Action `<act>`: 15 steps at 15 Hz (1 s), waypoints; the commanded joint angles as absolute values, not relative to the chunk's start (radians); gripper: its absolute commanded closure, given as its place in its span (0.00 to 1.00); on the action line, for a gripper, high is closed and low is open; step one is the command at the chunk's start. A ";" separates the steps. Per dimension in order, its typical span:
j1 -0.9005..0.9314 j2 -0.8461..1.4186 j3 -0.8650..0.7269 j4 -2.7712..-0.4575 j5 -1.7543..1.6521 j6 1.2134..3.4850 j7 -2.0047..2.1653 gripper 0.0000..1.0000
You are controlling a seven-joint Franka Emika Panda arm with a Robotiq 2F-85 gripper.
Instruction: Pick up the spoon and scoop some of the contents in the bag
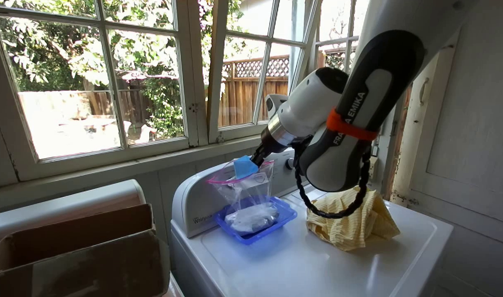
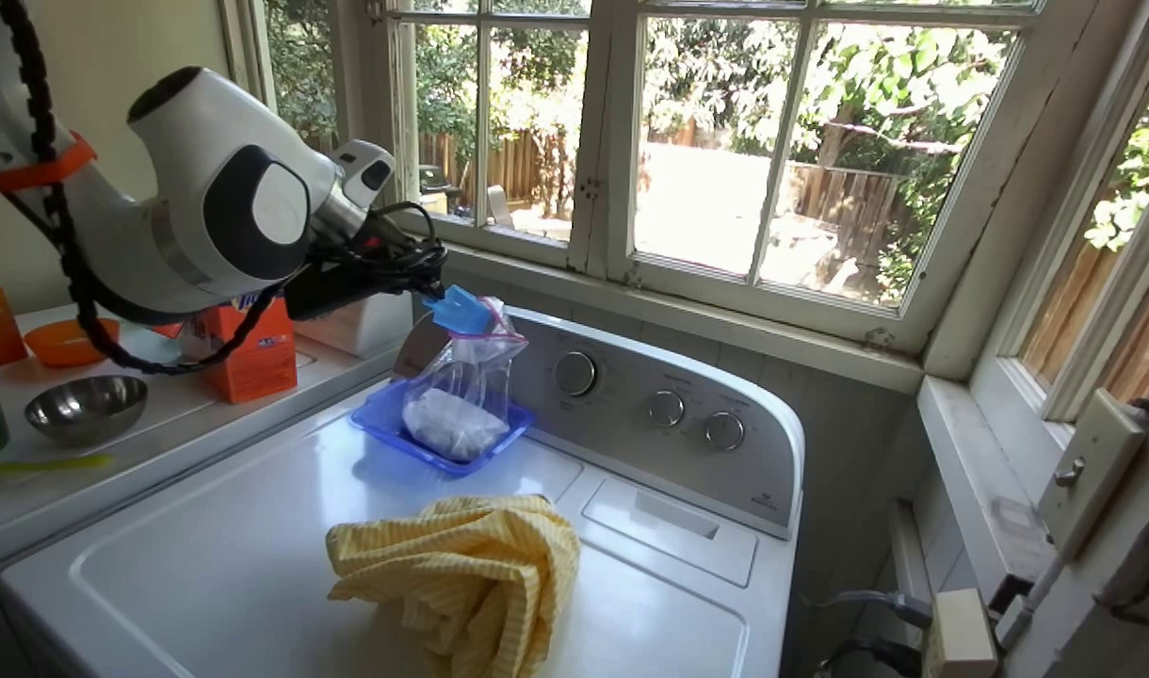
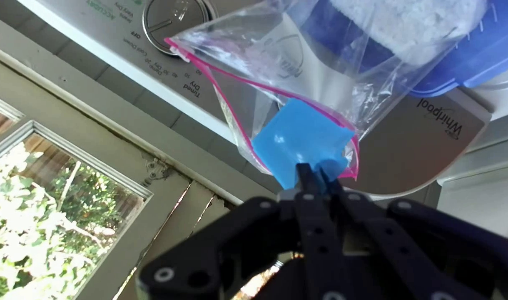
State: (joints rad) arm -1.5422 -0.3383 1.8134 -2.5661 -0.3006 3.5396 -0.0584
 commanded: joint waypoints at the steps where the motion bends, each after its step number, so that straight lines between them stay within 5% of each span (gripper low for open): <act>1: -1.570 -0.281 1.822 -2.551 -0.313 3.467 -0.051 0.98; 15: -1.735 -0.301 2.010 -2.371 -0.282 3.283 0.027 0.98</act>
